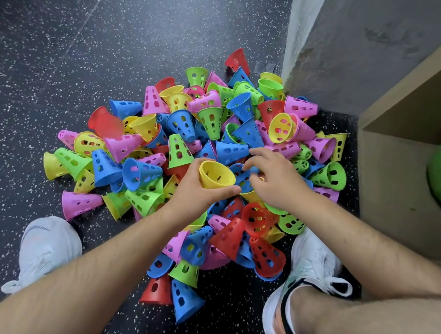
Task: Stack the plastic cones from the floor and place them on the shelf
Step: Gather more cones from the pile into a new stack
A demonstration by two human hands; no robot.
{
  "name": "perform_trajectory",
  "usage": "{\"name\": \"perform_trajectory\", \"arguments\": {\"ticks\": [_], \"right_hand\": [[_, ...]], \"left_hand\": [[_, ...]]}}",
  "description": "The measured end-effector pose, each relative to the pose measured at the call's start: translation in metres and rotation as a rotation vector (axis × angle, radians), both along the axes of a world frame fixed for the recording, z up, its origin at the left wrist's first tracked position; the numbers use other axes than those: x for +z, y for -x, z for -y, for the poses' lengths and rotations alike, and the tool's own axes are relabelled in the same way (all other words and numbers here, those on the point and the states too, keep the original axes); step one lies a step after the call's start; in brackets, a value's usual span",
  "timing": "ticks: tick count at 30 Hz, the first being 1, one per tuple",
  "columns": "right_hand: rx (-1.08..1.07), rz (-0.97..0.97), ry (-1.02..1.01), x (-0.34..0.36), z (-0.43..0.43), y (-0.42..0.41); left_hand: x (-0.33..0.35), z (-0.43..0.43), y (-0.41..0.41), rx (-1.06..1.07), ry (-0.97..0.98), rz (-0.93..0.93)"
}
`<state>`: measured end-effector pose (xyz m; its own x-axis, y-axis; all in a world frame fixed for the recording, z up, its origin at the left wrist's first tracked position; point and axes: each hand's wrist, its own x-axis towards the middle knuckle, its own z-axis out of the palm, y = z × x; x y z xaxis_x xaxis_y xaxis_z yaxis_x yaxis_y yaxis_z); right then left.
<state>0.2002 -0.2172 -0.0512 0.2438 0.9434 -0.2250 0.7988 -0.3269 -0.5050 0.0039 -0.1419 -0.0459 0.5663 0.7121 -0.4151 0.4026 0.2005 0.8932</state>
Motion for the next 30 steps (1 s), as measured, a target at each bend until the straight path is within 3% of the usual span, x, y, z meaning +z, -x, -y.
{"name": "perform_trajectory", "arguments": {"ticks": [3, 9, 16, 19, 30], "right_hand": [[0.085, 0.093, 0.150, -0.006, -0.003, 0.000], [0.095, 0.145, 0.080, -0.002, -0.008, 0.003], [-0.239, -0.093, -0.171, 0.017, -0.008, 0.004], [-0.288, -0.193, -0.234, 0.022, -0.007, 0.008], [-0.012, -0.238, -0.044, 0.013, -0.024, 0.030]], "left_hand": [[-0.005, 0.000, 0.002, -0.002, 0.005, -0.017], [-0.014, -0.004, 0.007, 0.007, 0.005, -0.012], [-0.016, -0.009, 0.010, 0.006, 0.013, -0.028], [-0.017, -0.010, 0.008, -0.013, -0.024, -0.041], [-0.011, -0.012, -0.004, 0.079, -0.028, 0.042]]}}
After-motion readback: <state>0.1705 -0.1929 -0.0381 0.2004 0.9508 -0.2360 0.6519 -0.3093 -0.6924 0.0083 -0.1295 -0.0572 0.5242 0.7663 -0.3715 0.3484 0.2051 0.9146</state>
